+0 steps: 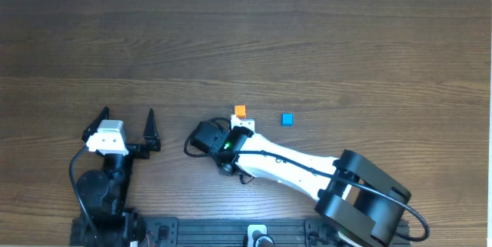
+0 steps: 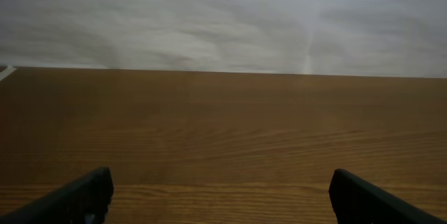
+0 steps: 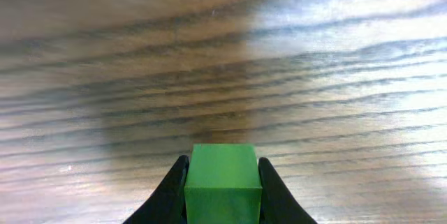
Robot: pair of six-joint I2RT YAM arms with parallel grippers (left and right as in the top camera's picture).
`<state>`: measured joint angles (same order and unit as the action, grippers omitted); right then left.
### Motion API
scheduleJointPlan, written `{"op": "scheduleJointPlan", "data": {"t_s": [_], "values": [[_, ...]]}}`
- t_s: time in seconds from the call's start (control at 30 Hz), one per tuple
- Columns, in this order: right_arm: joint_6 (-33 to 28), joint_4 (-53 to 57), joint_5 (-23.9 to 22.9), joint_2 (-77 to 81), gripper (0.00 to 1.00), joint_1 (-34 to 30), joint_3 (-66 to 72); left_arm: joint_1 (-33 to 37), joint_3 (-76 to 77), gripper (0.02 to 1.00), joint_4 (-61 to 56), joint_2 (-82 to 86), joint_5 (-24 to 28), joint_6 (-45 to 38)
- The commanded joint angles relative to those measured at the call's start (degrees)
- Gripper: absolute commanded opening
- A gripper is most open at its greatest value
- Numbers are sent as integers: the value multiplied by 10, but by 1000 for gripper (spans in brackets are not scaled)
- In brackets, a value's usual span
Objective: Stack Cubes
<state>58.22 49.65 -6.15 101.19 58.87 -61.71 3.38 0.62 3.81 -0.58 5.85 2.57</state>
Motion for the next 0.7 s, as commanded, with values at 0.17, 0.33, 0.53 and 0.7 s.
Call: {"op": "scheduleJointPlan", "data": {"t_s": [0.17, 0.33, 0.53, 0.7], "values": [[-62, 127, -49, -29, 9, -36, -208, 3, -3, 1000, 0, 4, 7, -8], [-106, 156, -38, -3, 12, -84, -296, 3, -3, 1000, 0, 4, 7, -8], [-118, 174, -19, 51, 12, -116, -341, 3, -3, 1000, 0, 4, 7, -8], [-127, 177, -7, 83, 12, -135, -341, 3, -3, 1000, 0, 4, 7, -8]]}}
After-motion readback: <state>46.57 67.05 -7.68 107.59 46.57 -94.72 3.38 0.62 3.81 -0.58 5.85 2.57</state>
